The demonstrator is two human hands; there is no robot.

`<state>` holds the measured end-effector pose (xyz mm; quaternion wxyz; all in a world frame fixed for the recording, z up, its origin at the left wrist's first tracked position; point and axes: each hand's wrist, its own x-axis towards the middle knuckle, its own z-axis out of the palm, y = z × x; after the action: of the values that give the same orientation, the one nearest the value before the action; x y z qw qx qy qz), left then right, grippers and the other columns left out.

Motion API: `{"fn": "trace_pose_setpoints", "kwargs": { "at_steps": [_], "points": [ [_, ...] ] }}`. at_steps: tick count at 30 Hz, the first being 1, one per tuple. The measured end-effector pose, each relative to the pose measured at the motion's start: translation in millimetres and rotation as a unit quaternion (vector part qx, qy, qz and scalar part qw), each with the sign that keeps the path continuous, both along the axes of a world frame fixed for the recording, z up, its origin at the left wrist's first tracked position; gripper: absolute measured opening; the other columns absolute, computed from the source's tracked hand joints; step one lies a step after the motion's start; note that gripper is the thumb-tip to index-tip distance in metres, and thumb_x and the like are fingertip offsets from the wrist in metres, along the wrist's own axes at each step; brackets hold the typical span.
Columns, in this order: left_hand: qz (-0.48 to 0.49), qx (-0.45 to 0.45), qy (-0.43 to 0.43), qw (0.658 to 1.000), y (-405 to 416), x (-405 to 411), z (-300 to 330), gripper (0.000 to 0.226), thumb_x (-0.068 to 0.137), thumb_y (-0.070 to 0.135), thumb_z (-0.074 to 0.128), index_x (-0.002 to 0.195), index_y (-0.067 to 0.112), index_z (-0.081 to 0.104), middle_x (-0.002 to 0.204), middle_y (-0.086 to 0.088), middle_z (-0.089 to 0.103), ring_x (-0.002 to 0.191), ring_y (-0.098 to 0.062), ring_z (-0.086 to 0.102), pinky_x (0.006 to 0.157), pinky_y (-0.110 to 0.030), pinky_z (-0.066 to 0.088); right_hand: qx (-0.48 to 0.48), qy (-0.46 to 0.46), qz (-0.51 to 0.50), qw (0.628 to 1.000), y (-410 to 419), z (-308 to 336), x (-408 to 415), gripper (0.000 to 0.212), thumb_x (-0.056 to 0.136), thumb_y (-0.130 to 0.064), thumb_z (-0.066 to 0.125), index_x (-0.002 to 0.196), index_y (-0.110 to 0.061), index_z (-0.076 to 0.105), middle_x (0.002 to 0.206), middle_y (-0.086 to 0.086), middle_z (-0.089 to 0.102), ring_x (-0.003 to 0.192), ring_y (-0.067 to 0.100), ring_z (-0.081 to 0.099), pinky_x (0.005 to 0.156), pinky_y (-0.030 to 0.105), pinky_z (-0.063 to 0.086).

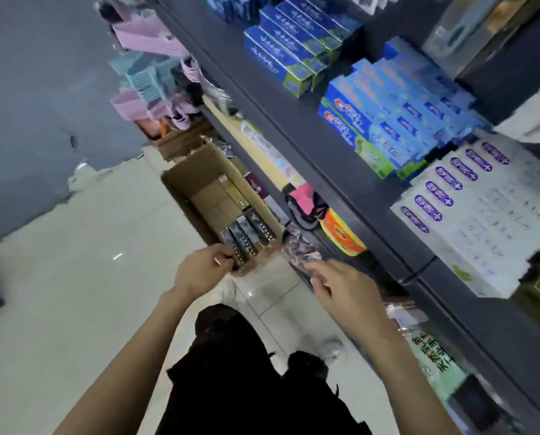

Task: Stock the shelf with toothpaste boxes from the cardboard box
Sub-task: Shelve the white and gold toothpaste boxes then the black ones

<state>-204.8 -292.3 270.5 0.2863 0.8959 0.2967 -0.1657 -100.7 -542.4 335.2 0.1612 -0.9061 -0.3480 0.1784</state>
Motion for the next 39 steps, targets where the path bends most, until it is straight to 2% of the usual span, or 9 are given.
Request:
{"fn": "trace_pose_setpoints", "kwargs": {
  "at_steps": [5, 9, 16, 19, 23, 29, 32, 35, 39],
  "points": [
    [0.021, 0.025, 0.070, 0.997, 127, -9, -51, 0.031, 0.090, 0.030, 0.051, 0.120, 0.025, 0.058, 0.113, 0.007, 0.064, 0.105, -0.018, 0.059, 0.089, -0.033, 0.048, -0.028, 0.079, -0.008, 0.996, 124, -58, 14, 0.026, 0.094, -0.020, 0.050, 0.118, -0.021, 0.060, 0.106, -0.003, 0.068, 0.092, 0.019, 0.064, 0.070, 0.028, 0.045],
    [0.061, 0.007, 0.069, 0.996, 196, 2, -84, 0.037, 0.091, 0.033, 0.052, 0.127, 0.022, 0.052, 0.120, 0.002, 0.060, 0.109, -0.019, 0.056, 0.089, -0.033, 0.046, -0.064, 0.151, -0.036, 0.986, 208, -126, 32, 0.033, 0.093, -0.017, 0.052, 0.126, -0.019, 0.056, 0.118, 0.001, 0.064, 0.103, 0.018, 0.060, 0.080, 0.027, 0.047],
    [0.245, -0.132, 0.073, 0.958, 258, 37, -183, 0.063, 0.090, 0.047, 0.054, 0.143, 0.019, 0.035, 0.132, -0.002, 0.056, 0.115, -0.022, 0.055, 0.092, -0.033, 0.042, -0.127, 0.164, -0.038, 0.978, 303, -265, 79, 0.047, 0.091, -0.017, 0.056, 0.136, -0.017, 0.045, 0.129, 0.008, 0.053, 0.118, 0.026, 0.051, 0.097, 0.036, 0.044],
    [0.331, -0.162, 0.015, 0.929, 261, 47, -227, 0.072, 0.088, 0.047, 0.059, 0.146, 0.020, 0.028, 0.136, -0.004, 0.050, 0.109, -0.020, 0.055, 0.087, -0.031, 0.044, -0.105, 0.123, -0.023, 0.987, 332, -329, 100, 0.048, 0.092, -0.016, 0.056, 0.138, -0.014, 0.044, 0.137, 0.007, 0.048, 0.126, 0.024, 0.045, 0.103, 0.037, 0.042],
    [0.420, -0.188, -0.099, 0.883, 258, 61, -265, 0.061, 0.087, 0.038, 0.063, 0.141, 0.025, 0.035, 0.128, 0.005, 0.051, 0.101, -0.011, 0.055, 0.077, -0.019, 0.044, -0.097, 0.052, 0.045, 0.993, 362, -414, 120, 0.051, 0.092, -0.013, 0.055, 0.141, -0.011, 0.040, 0.146, 0.008, 0.040, 0.137, 0.024, 0.033, 0.112, 0.038, 0.034],
    [0.435, -0.144, -0.199, 0.866, 248, 64, -293, 0.049, 0.085, 0.014, 0.067, 0.125, 0.032, 0.045, 0.106, 0.022, 0.053, 0.090, 0.000, 0.061, 0.074, -0.008, 0.047, -0.215, 0.066, 0.026, 0.974, 404, -504, 141, 0.070, 0.094, -0.018, 0.053, 0.150, -0.009, 0.013, 0.154, 0.024, 0.012, 0.136, 0.041, 0.024, 0.110, 0.049, 0.029],
    [0.419, -0.134, -0.210, 0.873, 248, 61, -298, 0.051, 0.085, 0.014, 0.068, 0.123, 0.037, 0.042, 0.107, 0.022, 0.053, 0.090, 0.002, 0.060, 0.075, -0.007, 0.048, -0.237, 0.020, -0.021, 0.971, 418, -527, 144, 0.074, 0.092, -0.015, 0.057, 0.150, -0.010, 0.011, 0.144, 0.026, 0.028, 0.121, 0.041, 0.035, 0.100, 0.047, 0.037],
    [0.414, -0.136, -0.216, 0.874, 251, 57, -303, 0.052, 0.084, 0.012, 0.069, 0.124, 0.034, 0.044, 0.107, 0.015, 0.056, 0.088, -0.004, 0.062, 0.081, -0.015, 0.051, -0.248, -0.022, -0.043, 0.968, 424, -546, 141, 0.081, 0.092, -0.020, 0.058, 0.151, -0.009, 0.003, 0.131, 0.024, 0.044, 0.113, 0.036, 0.044, 0.096, 0.043, 0.036],
    [0.400, -0.121, -0.197, 0.887, 253, 56, -303, 0.053, 0.082, 0.017, 0.071, 0.126, 0.032, 0.045, 0.112, 0.014, 0.056, 0.093, -0.004, 0.060, 0.083, -0.018, 0.051, -0.201, 0.049, -0.120, 0.971, 427, -532, 139, 0.081, 0.089, -0.012, 0.061, 0.151, -0.016, 0.008, 0.136, 0.020, 0.042, 0.117, 0.034, 0.050, 0.092, 0.045, 0.044]
  ]
}}
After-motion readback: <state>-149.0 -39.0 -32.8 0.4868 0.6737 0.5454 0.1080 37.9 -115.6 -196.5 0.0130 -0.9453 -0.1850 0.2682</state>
